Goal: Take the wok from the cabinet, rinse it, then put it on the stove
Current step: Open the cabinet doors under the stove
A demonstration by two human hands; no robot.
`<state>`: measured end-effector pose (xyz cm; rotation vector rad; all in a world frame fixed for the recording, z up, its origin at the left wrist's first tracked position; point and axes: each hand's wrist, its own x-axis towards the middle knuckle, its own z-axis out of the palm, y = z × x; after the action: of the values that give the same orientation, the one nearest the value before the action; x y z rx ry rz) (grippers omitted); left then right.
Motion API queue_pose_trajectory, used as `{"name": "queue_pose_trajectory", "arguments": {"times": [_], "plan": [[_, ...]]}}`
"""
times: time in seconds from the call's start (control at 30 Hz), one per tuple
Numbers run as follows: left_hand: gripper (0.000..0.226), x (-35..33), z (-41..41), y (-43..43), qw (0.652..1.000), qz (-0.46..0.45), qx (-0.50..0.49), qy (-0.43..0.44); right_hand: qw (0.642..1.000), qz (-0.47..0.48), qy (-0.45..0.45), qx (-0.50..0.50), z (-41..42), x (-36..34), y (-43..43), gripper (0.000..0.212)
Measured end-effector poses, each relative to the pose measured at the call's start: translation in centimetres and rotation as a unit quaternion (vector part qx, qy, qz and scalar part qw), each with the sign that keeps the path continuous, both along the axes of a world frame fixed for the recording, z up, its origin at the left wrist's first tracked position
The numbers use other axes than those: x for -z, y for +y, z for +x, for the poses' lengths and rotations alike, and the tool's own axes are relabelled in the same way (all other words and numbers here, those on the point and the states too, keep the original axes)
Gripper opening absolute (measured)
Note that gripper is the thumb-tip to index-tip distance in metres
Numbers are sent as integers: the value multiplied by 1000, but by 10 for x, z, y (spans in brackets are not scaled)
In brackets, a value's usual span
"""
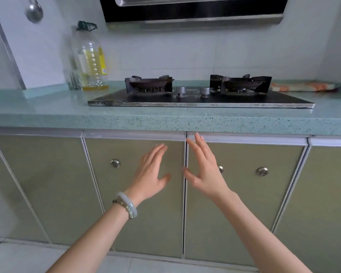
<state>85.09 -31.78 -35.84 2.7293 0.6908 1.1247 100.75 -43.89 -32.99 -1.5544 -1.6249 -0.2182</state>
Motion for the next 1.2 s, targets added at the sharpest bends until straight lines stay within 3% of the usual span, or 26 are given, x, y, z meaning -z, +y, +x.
{"name": "queue_pose_trajectory", "arguments": {"times": [0.13,0.2,0.23,0.3,0.37,0.43,0.53,0.83,1.03,1.2], "plan": [[72,-1,22,11,995,-70,0,-67,995,-12,-92,48,11,-5,13,83],[66,-5,37,9,961,-225,20,-161,989,-15,-135,62,14,-5,15,85],[61,-10,44,7,916,-329,44,-224,987,-16,-145,65,14,-6,16,86],[49,-26,56,6,789,-503,97,-340,986,-20,-152,71,13,-6,15,88],[38,-39,65,7,682,-596,146,-397,984,-22,-154,84,15,-7,14,88],[31,-51,66,3,624,-636,178,-418,982,-31,-161,94,18,-9,11,88],[41,-63,63,-7,568,-677,180,-432,979,-54,-173,94,21,-13,6,90],[50,-67,19,-41,550,-698,164,-427,991,-79,-104,16,1,-12,4,87],[47,-58,-34,-78,555,-691,158,-434,989,-74,-42,-122,-40,-21,-31,74],[41,-57,-96,-106,602,-660,139,-428,975,-85,13,-204,-95,-21,-61,76]]}}
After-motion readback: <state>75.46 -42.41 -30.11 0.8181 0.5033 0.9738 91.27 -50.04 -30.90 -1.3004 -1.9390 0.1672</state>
